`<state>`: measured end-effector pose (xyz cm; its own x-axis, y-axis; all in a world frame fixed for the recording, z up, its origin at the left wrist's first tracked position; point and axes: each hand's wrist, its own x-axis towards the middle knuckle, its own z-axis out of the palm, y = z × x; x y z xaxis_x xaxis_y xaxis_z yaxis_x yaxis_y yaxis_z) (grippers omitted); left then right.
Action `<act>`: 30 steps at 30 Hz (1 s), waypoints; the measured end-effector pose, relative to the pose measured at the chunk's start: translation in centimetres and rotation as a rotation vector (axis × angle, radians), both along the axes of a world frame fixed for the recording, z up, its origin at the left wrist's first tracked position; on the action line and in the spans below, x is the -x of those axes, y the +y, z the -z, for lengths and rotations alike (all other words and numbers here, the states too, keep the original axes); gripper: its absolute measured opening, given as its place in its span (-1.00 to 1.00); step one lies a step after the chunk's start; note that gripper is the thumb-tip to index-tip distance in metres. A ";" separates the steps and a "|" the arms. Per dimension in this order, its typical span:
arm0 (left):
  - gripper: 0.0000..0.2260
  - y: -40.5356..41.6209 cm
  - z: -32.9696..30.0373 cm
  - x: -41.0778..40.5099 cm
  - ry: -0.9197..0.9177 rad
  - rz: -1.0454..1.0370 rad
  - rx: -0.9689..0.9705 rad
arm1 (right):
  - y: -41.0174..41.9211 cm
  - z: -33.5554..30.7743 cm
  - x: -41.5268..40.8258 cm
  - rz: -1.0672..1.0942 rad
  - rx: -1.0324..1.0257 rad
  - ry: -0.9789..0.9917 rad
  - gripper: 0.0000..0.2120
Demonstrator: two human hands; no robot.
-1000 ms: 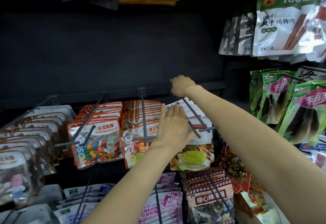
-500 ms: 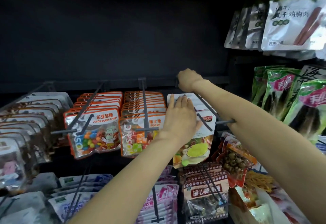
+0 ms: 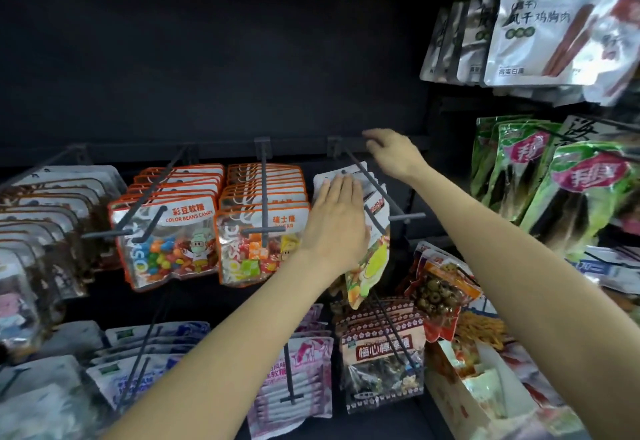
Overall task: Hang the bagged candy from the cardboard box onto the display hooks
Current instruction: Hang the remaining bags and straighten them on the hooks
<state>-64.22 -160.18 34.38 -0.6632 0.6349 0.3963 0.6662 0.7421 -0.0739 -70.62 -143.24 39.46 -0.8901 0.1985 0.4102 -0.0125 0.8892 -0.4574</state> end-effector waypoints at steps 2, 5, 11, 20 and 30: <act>-0.39 -0.2 -0.1 0.0 -0.063 0.029 -0.011 | 0.4 1.3 -0.7 -0.121 -0.119 -0.101 -0.63; -0.41 -1.0 -0.3 0.4 -0.153 0.069 -0.015 | 0.2 2.4 -1.6 -0.270 -0.214 -0.286 -0.59; -0.37 -1.3 -0.4 0.1 -0.149 0.066 0.019 | -0.2 2.8 -4.0 -0.296 -0.053 -0.294 -0.57; -0.27 -1.7 0.1 -1.3 -0.077 0.032 0.021 | 0.6 3.5 -5.8 -0.279 -0.113 -0.301 -0.43; -0.48 -2.8 -0.2 -2.7 0.002 0.111 -0.255 | 0.4 2.2 -9.6 -0.248 0.091 -0.115 -0.47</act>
<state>-61.50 -162.95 34.58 -0.5943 0.5834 0.5536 0.7445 0.6594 0.1044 -61.07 -142.87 37.23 -0.9559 0.0003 0.2938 -0.1676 0.8207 -0.5462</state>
